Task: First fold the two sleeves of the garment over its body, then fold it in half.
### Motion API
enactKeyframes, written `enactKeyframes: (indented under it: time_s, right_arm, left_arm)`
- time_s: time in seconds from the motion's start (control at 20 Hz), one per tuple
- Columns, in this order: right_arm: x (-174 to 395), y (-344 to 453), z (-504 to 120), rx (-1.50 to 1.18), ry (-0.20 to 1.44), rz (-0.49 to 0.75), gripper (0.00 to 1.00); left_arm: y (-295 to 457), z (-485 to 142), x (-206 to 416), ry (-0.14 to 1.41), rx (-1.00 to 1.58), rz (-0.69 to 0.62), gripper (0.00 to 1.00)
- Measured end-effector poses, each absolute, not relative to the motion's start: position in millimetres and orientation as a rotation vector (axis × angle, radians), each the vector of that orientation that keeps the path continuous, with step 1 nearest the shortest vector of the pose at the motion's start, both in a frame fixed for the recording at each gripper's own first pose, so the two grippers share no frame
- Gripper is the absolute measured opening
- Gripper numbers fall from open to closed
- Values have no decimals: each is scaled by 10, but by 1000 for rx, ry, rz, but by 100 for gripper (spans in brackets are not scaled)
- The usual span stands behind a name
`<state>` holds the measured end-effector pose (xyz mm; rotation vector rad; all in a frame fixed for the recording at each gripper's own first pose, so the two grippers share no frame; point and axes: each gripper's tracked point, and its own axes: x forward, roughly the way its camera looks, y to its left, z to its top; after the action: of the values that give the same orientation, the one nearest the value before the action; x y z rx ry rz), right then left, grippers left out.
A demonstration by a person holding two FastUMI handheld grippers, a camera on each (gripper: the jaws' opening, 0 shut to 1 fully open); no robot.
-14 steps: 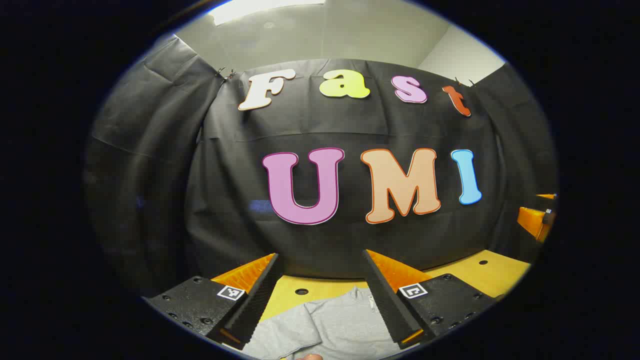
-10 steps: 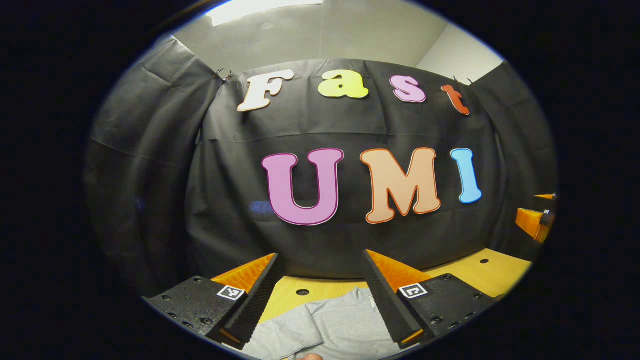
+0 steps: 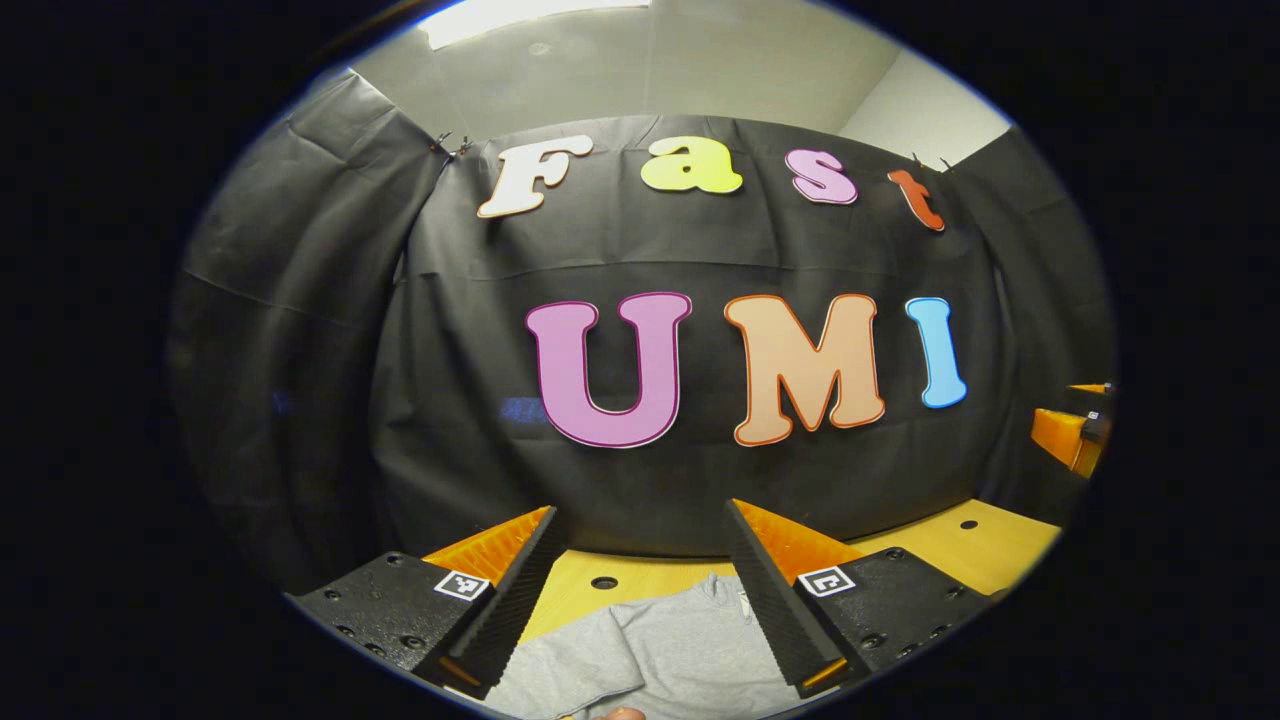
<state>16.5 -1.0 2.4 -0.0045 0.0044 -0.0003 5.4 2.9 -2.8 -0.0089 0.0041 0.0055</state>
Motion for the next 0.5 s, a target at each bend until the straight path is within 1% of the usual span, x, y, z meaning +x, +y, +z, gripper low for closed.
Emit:
enactKeyframes:
  time_s: [0.35,0.5]
  right_arm:
    - [173,-148,-80,-8,29,-17,99]
    - [120,-446,-259,-30,64,-70,100]
  left_arm:
    - [6,-12,102,-9,-8,-4,95]
    - [-22,-43,107,-4,-4,-10,95]
